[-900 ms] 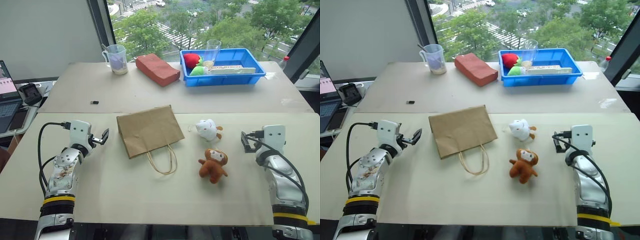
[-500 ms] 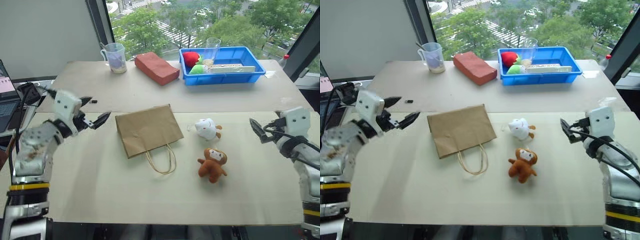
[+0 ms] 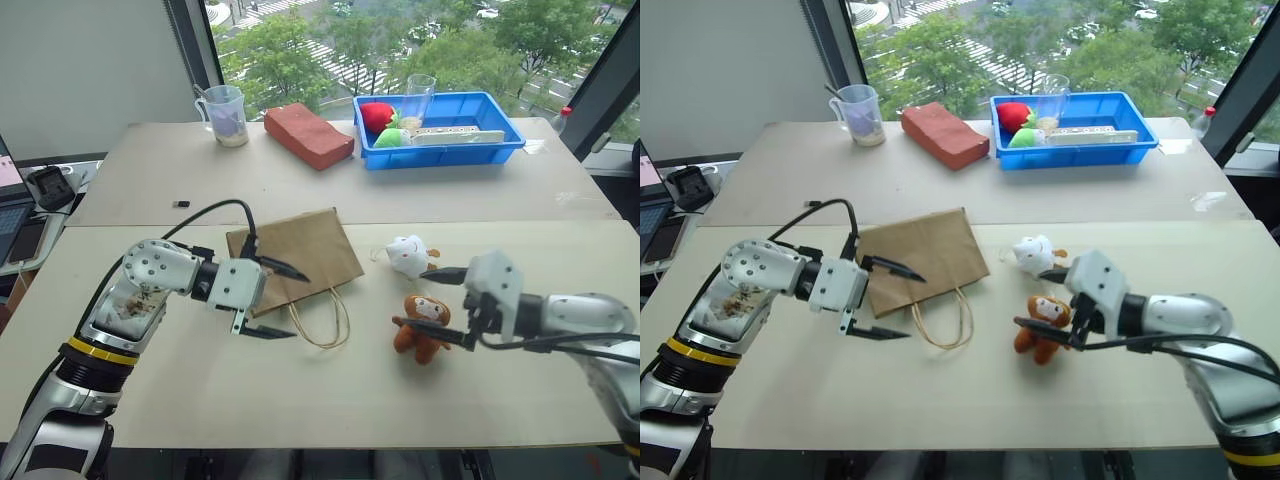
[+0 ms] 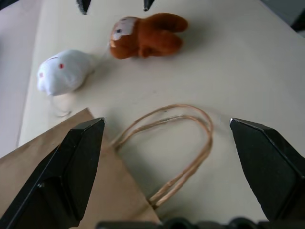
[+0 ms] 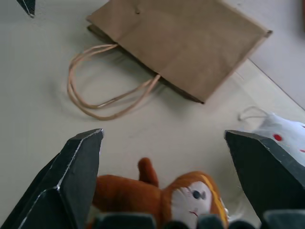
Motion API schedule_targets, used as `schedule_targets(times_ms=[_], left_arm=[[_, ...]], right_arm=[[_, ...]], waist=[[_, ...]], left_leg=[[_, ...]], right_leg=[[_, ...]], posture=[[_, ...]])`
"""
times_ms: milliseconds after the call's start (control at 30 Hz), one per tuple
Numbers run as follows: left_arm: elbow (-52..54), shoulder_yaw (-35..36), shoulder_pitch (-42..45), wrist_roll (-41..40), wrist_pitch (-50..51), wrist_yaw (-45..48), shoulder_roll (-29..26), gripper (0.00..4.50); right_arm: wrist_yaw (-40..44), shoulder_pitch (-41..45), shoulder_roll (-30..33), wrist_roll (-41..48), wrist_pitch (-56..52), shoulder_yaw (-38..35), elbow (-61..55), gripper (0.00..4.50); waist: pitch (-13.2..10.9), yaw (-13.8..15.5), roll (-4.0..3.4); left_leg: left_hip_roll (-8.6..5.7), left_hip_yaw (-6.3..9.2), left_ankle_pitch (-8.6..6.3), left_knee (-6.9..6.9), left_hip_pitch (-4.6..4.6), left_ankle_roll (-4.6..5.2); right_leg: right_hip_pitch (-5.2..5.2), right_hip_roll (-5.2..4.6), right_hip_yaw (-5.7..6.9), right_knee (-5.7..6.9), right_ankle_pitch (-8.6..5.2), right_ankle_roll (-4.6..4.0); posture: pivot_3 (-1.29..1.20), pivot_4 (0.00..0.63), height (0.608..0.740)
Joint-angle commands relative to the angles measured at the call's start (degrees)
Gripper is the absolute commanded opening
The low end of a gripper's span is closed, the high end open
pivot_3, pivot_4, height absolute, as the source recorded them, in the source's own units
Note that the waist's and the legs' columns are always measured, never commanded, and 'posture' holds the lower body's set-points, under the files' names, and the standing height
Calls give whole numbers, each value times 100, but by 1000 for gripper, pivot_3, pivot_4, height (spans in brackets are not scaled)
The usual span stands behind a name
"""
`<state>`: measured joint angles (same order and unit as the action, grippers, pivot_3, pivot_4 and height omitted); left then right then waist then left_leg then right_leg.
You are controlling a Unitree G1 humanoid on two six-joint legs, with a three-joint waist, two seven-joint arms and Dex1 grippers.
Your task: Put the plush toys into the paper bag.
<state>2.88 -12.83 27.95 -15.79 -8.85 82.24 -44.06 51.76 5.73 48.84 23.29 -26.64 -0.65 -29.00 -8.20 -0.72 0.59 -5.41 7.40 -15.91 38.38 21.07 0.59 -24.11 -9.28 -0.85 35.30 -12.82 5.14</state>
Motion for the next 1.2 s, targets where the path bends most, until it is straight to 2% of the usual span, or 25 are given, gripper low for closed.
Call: schedule_targets(times_ms=[33,233,433,667,700,733,800,1033,1200], left_arm=[[72,73,-45,-153,-119,87,66,4465],[20,78,-236,-101,-261,206,51,4465],[-106,-576,-95,742,-360,-69,478,4465],[-515,-1056,194,1064,-332,115,706,4465],[-607,-1096,245,1088,-339,138,732,4072],[-689,-1122,293,1096,-336,158,763,3948],[-857,-1154,388,1120,-372,182,828,3224],[-1452,-1106,652,1244,-602,-70,1171,24],[-1287,-1067,618,977,-318,64,1226,24]], right_arm=[[-7,124,-123,-215,272,248,-89,4500],[15,240,-274,-346,309,464,-85,4500],[40,354,-318,-309,147,517,-190,4500],[-41,293,-291,-120,-171,298,-441,4500],[-63,266,-288,-105,-204,277,-481,4500],[-85,245,-288,-91,-235,258,-514,4500],[-151,199,-303,-54,-302,211,-585,4500],[-302,31,-309,-69,-381,111,-735,4500],[-342,-64,-326,-97,-357,111,-747,4500]], waist=[[0,4,0],[-1,6,1],[-1,40,2],[-2,51,4],[-2,51,4],[-2,49,4],[-2,48,4],[-2,74,5],[-2,63,5]], left_leg=[[-1,0,0,2,1,0],[-2,1,1,22,4,-2],[-3,0,0,32,5,-1],[-1,1,-1,40,7,1],[-2,1,-1,40,6,2],[-2,1,-2,40,6,3],[-2,1,-2,42,6,3],[-5,2,-13,53,6,23],[-4,2,-13,53,6,21]], right_leg=[[0,0,0,0,0,0],[1,1,2,5,1,2],[7,2,2,7,1,2],[2,4,3,25,2,4],[2,4,3,27,2,4],[1,4,2,29,2,4],[0,4,2,34,2,4],[2,2,3,41,2,5],[-1,3,3,46,2,4]], posture=[[0,150,740],[0,150,740],[0,150,740],[0,150,740],[0,150,740],[0,150,740],[0,150,740],[0,150,740],[0,150,740]])
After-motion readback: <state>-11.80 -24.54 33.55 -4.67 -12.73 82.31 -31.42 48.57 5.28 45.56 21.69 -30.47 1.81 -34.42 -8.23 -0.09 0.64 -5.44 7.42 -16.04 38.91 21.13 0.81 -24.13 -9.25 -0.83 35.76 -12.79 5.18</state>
